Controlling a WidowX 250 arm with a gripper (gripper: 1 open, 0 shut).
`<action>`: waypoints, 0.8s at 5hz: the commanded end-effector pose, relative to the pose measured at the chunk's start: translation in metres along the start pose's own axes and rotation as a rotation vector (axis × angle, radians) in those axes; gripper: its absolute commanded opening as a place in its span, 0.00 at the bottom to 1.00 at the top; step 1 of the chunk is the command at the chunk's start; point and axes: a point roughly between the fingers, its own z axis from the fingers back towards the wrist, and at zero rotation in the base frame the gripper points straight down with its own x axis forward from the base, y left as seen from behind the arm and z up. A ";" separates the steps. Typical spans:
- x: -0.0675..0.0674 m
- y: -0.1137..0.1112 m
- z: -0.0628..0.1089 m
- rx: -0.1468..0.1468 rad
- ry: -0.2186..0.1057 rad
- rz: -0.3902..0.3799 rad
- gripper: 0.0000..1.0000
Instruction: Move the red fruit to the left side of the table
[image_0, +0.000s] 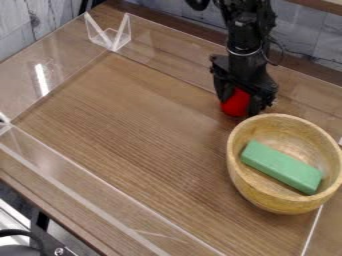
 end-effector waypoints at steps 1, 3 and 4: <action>0.010 0.005 0.013 0.009 -0.048 -0.008 0.00; 0.013 0.027 0.070 0.040 -0.146 0.019 0.00; 0.004 0.062 0.098 0.083 -0.174 0.083 0.00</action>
